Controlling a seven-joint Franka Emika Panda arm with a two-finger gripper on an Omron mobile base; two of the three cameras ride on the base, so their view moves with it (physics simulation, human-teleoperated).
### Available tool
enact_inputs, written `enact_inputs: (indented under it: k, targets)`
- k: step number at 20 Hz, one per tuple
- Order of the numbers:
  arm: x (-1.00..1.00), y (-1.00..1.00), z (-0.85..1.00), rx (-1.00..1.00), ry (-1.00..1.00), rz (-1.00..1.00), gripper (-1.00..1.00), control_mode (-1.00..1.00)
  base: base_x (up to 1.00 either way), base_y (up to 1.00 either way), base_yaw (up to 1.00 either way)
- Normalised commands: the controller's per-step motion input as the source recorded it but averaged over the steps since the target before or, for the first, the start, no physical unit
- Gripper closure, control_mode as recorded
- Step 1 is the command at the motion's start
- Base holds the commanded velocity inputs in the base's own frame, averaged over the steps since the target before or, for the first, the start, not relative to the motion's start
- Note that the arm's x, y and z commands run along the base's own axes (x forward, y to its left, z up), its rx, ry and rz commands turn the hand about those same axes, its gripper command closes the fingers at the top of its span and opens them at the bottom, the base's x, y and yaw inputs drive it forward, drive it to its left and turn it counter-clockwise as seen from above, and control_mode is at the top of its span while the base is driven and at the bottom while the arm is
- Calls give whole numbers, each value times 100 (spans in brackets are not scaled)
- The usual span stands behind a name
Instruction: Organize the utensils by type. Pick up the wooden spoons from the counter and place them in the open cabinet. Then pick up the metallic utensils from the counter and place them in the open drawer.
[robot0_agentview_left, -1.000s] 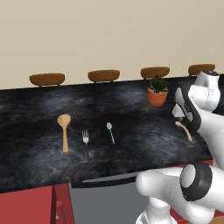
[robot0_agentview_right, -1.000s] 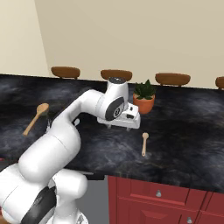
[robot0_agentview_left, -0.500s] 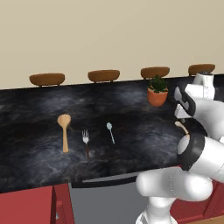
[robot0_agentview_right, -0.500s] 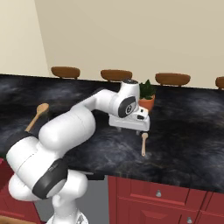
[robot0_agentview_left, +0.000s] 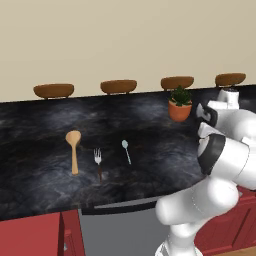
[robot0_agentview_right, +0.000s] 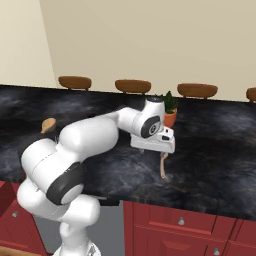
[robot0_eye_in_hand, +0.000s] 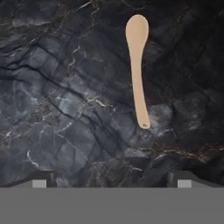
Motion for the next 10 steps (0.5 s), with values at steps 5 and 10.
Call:
enact_inputs:
  k: [5, 10]
  targets:
    - [29, -2, -39, -1, 2, 0, -100, -100, 0, 0, 0]
    - [22, -17, -32, 0, 5, 0, -100, -100, 0, 0, 0]
